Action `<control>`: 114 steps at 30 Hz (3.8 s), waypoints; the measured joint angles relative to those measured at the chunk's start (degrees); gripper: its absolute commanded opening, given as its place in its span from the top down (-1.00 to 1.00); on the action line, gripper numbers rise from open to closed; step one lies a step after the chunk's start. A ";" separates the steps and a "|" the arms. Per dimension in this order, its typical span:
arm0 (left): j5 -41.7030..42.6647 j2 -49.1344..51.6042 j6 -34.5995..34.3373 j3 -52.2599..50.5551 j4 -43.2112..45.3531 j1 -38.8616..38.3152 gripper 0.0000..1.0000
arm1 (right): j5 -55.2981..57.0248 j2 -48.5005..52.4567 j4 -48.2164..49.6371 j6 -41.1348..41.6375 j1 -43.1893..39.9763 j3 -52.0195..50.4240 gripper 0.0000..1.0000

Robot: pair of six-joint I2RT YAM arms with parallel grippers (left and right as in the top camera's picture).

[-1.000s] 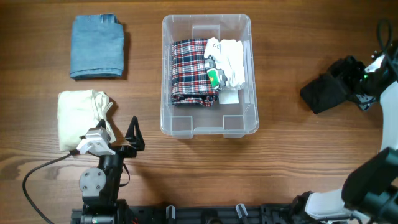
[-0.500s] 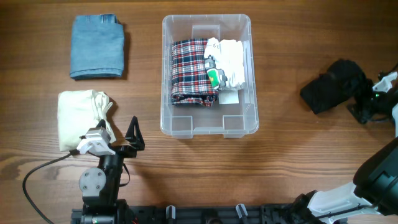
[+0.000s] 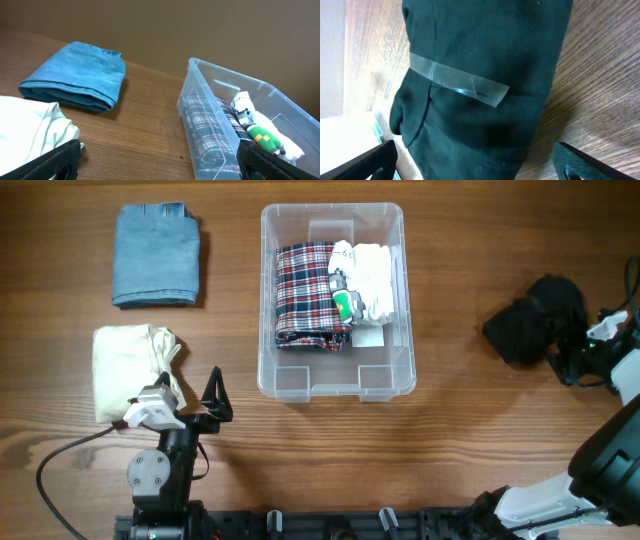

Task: Pack container
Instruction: 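Lower the right gripper and grasp the black garment, then lift the black garment and carry it left over the bin, then lower the black garment into the bin's front section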

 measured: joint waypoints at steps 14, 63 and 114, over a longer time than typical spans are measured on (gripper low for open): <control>0.00 0.00 0.02 0.00 0.02 0.00 -0.99 | -0.61 4.33 7.13 3.43 2.29 -1.07 -0.99; 0.00 0.09 0.00 0.00 0.02 0.00 -1.00 | -55.25 -1.62 113.55 91.21 15.72 2.29 0.25; 0.00 0.15 0.02 0.02 0.00 0.00 -0.99 | 12.35 -13.68 -37.99 -7.96 48.92 35.63 0.38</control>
